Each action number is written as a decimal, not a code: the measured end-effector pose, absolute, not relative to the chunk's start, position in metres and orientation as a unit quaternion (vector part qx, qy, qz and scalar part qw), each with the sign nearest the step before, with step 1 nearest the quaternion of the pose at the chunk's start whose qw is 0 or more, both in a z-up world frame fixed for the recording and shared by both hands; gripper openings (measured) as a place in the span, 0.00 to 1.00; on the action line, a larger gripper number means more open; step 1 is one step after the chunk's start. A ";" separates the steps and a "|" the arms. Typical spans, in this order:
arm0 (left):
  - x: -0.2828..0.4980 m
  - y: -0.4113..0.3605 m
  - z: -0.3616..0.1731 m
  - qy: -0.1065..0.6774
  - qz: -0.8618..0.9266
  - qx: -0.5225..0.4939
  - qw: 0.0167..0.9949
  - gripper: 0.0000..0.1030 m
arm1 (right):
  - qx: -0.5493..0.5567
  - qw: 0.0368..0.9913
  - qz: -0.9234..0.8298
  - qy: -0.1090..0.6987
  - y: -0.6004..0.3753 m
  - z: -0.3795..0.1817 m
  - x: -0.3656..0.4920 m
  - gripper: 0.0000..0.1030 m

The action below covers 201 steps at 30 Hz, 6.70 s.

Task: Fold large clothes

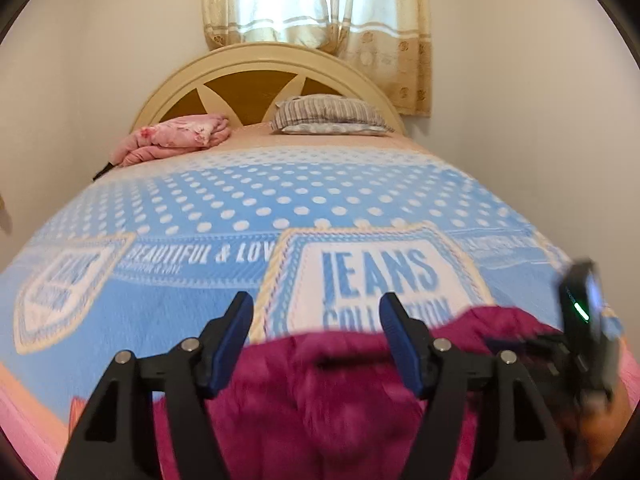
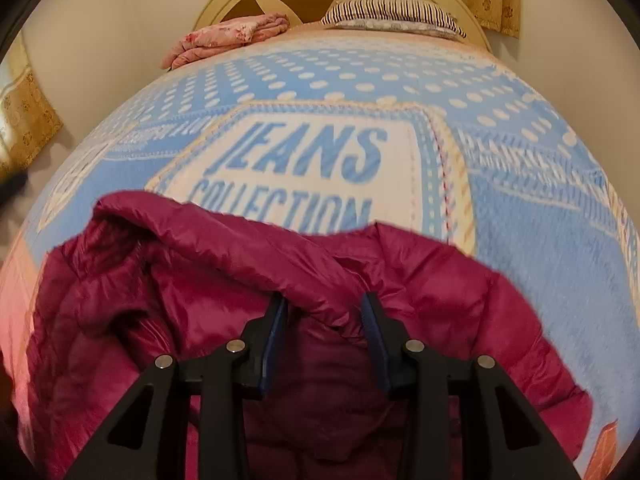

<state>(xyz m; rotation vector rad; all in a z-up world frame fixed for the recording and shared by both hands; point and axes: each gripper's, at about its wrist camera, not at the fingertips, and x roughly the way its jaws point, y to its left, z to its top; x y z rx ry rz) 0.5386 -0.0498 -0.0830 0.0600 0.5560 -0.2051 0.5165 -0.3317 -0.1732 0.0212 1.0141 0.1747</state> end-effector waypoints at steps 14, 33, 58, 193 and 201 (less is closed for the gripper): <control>0.568 -0.074 -0.180 0.401 -0.074 0.093 0.908 0.65 | 0.055 0.905 0.094 0.410 -0.343 -0.119 0.505 0.38; 0.586 -0.088 -0.201 0.436 -0.091 0.050 0.894 0.84 | 0.019 0.895 0.070 0.441 -0.332 -0.194 0.525 0.38; 0.591 -0.086 -0.206 0.444 -0.070 0.045 0.892 1.00 | -0.038 0.896 0.041 0.440 -0.317 -0.198 0.526 0.39; 0.332 0.018 -0.097 0.295 -0.091 0.023 0.951 1.00 | 0.147 0.919 -0.021 0.366 -0.413 -0.123 0.362 0.04; 0.370 -0.004 -0.163 0.361 0.006 0.072 0.930 1.00 | 0.056 0.936 -0.069 0.341 -0.377 -0.075 0.332 0.35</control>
